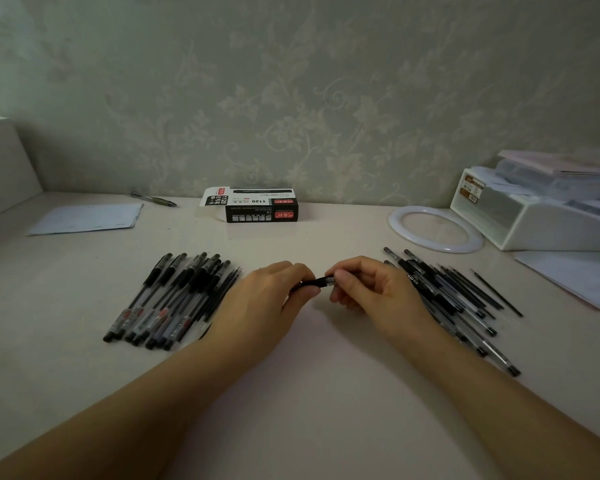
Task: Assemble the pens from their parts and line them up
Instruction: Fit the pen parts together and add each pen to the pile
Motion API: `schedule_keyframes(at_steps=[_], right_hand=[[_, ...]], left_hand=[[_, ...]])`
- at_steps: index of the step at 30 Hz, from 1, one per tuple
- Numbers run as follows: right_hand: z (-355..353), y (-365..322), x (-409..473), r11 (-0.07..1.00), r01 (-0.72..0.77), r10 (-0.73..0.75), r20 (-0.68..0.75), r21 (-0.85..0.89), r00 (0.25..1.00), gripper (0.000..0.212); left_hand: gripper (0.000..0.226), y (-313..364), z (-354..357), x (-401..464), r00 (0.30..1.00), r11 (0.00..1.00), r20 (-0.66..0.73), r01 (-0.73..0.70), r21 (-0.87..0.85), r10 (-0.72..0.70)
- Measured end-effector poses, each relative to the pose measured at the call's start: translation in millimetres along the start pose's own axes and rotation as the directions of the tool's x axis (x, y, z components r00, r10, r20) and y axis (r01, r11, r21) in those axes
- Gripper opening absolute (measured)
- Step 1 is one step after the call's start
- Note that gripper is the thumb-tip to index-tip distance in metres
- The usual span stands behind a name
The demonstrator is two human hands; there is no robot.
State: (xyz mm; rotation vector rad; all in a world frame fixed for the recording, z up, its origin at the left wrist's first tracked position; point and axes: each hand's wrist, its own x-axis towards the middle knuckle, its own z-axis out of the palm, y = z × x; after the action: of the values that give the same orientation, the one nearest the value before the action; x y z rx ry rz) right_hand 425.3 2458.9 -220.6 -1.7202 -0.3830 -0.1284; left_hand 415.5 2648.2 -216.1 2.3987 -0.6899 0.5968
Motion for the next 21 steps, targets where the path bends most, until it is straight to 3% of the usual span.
schedule_keyframes(at_steps=[21], right_hand=[[-0.4,-8.5,-1.0,1.000,-0.017,0.017,-0.001,0.004,1.000,0.014]], left_hand=[[0.025,10.2,-9.0,0.2,0.996,0.994,-0.017,-0.081,0.078,0.083]])
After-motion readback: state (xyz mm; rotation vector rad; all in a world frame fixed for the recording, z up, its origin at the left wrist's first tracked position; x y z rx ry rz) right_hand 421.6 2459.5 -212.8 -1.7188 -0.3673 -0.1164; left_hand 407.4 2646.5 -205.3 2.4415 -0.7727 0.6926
